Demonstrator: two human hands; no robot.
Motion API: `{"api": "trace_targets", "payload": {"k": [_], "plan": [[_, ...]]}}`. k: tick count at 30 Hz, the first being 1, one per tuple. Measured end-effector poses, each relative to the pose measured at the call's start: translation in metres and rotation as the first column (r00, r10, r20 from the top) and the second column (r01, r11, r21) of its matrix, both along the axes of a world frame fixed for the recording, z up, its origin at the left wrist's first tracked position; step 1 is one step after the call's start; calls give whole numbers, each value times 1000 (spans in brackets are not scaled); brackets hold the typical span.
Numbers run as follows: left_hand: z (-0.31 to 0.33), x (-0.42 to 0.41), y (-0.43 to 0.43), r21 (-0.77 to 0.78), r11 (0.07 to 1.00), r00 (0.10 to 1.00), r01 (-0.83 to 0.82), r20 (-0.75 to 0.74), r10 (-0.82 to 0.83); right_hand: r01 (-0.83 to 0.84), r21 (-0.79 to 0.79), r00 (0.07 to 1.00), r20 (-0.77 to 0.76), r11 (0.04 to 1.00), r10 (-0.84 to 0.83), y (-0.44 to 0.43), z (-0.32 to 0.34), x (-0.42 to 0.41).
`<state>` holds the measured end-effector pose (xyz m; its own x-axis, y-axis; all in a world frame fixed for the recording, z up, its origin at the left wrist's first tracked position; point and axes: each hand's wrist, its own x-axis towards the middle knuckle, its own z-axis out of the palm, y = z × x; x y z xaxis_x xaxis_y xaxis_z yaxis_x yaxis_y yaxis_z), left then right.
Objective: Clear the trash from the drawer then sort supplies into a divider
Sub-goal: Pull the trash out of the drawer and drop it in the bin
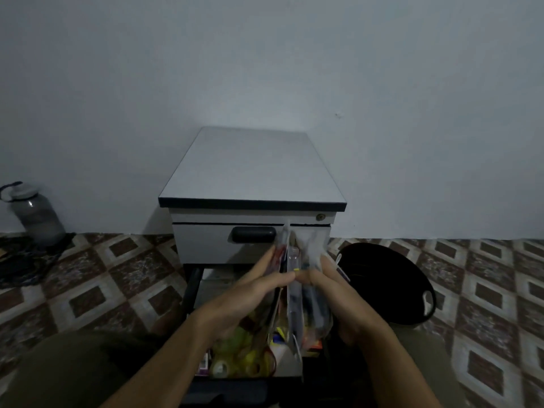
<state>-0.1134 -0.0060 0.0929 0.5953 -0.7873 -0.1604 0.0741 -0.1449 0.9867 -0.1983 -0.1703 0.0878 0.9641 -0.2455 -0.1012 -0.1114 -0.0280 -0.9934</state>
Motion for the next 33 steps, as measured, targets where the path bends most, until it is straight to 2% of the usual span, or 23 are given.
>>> {"api": "trace_targets", "payload": {"k": [3,6,10,20,24,33], "plan": [[19,-7,-18,-53,998,999,39,22,-38,7,-83,999,47,997,-3,-18,26,-12],[35,-16,-41,-96,992,996,84,0,-84,62,-119,995,80,991,-52,-33,46,-33],[49,-31,-71,-125,978,986,166,43,-162,127,-158,986,131,979,-107,-53,61,-64],[62,-34,-183,-39,950,948,311,88,-306,280,-163,960,73,946,-272,-137,80,-91],[35,-19,-230,15,950,949,312,49,-312,306,-157,951,6,939,-309,-175,58,-76],[-61,13,-309,80,953,956,291,-47,-288,291,-177,940,-129,940,-315,-254,-45,-33]]}}
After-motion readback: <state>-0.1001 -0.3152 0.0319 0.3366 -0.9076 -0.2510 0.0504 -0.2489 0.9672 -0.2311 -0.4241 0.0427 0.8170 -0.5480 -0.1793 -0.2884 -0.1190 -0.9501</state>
